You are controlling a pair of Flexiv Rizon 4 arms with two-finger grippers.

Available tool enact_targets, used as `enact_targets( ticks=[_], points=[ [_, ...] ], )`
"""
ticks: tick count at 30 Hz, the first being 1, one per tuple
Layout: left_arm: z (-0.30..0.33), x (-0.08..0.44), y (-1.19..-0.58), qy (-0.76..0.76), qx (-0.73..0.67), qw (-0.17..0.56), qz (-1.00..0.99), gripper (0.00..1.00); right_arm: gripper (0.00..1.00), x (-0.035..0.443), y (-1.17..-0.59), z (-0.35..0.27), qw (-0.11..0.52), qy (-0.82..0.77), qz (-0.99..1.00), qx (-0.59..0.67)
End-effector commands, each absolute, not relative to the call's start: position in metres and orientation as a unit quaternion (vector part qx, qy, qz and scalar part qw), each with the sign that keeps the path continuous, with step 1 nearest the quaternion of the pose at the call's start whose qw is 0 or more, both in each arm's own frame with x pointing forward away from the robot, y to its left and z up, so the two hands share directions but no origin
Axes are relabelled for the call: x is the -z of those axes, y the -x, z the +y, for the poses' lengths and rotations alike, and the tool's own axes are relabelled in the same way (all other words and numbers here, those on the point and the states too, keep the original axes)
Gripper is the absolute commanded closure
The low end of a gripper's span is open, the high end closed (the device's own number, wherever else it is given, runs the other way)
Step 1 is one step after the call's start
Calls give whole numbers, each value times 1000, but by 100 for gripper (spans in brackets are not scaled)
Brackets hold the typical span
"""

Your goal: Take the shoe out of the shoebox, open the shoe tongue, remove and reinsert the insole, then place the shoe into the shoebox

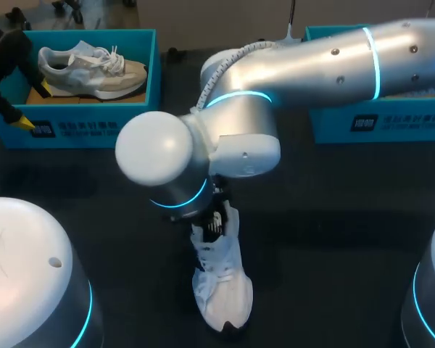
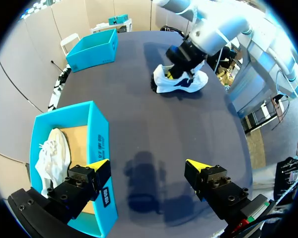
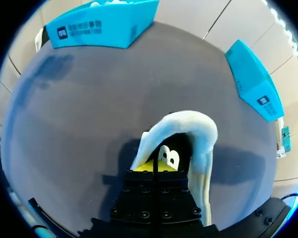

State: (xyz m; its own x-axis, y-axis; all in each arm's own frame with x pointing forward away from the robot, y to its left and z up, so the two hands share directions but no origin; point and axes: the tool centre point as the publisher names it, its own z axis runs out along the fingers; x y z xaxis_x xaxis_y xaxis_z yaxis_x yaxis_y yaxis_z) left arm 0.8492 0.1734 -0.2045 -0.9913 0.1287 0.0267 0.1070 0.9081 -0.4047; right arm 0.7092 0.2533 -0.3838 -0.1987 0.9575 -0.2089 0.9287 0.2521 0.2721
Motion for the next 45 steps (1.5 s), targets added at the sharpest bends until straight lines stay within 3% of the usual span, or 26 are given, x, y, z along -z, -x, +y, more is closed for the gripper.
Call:
enact_targets(
  ticks=[1, 9, 21, 37, 42, 45],
  points=[
    [174, 204, -849, 60, -204, 27, -977, 0, 100, 403, -708, 249, 144, -754, 636, -79],
    [174, 204, -849, 60, -204, 27, -977, 0, 100, 418, -706, 247, 116, -761, 636, -59],
    [174, 204, -849, 60, -204, 27, -977, 0, 100, 361, -692, 236, 131, -749, 648, -43],
    [174, 204, -849, 60, -204, 27, -977, 0, 99, 363, -668, 224, 96, -743, 662, -25],
    [174, 204, -849, 60, -204, 27, -977, 0, 87, 357, -658, 229, 99, -739, 667, -9],
    [174, 204, -849, 60, -204, 27, -977, 0, 64, 357, -655, 229, 97, -738, 668, -8]
  ],
)
